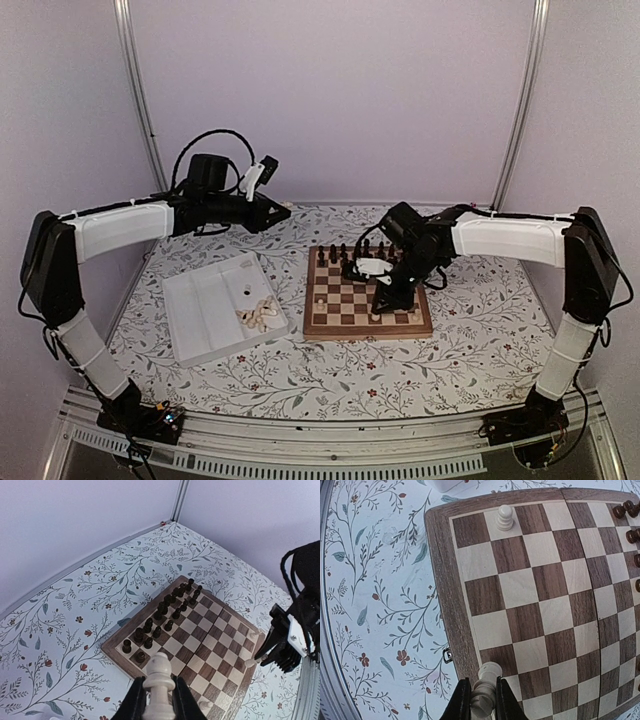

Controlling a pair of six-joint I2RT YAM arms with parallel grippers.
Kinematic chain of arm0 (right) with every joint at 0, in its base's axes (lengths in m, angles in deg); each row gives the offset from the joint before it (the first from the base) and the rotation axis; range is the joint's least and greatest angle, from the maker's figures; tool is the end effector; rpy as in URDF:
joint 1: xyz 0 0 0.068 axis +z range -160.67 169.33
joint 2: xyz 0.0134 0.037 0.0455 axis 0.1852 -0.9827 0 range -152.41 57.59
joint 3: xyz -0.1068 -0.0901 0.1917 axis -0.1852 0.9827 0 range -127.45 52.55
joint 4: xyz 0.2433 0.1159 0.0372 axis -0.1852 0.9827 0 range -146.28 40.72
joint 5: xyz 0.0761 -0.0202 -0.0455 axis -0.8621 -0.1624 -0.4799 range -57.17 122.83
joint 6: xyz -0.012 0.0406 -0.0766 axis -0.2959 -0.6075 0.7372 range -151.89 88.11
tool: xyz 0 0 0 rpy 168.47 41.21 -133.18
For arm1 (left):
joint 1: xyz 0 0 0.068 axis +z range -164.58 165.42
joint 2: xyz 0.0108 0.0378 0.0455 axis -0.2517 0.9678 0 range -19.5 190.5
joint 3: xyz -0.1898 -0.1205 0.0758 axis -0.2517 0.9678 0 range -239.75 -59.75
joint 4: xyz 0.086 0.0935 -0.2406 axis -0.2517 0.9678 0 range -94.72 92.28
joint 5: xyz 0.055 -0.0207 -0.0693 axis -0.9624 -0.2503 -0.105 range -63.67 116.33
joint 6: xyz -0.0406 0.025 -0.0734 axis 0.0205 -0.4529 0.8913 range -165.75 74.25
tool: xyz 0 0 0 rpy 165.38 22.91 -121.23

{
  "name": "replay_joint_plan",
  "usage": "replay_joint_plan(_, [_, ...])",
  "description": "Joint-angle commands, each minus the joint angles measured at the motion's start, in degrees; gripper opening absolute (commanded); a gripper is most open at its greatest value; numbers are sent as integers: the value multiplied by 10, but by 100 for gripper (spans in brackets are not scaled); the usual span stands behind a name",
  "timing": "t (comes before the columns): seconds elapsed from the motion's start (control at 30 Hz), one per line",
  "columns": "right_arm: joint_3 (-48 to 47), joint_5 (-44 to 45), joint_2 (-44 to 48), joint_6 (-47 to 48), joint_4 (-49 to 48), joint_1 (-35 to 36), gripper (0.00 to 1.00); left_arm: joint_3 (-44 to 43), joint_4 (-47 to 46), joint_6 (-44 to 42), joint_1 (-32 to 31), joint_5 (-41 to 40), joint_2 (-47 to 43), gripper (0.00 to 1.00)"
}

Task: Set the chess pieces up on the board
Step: Place the chess piece on the chessboard.

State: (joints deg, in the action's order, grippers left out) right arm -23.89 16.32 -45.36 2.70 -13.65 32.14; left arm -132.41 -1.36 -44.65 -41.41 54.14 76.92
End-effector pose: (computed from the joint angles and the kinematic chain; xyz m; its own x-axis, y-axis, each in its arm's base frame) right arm 0.2636 0.2744 0.1353 -0.1524 -0.8830 -0.4440 -0.9867 0.1620 0.0165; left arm 0.3682 -0.2268 0.2257 -0.4216 0.1940 -0.8858 0.7618 0.6057 -0.2299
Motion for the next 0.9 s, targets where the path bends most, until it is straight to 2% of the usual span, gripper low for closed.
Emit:
replay_joint_plan(0.0, [-15,13,-13,5,-1,15,2,5,-16,-6,5,1,-19,15])
replay_joint_plan(0.67, [-16,47,-37,-7,-16,18,3,5,-8,-10,5,9,-17,15])
replay_joint_plan(0.87, [-15,47,-36,-11,-17,18,15,5,-8,-10,5,12,-16,15])
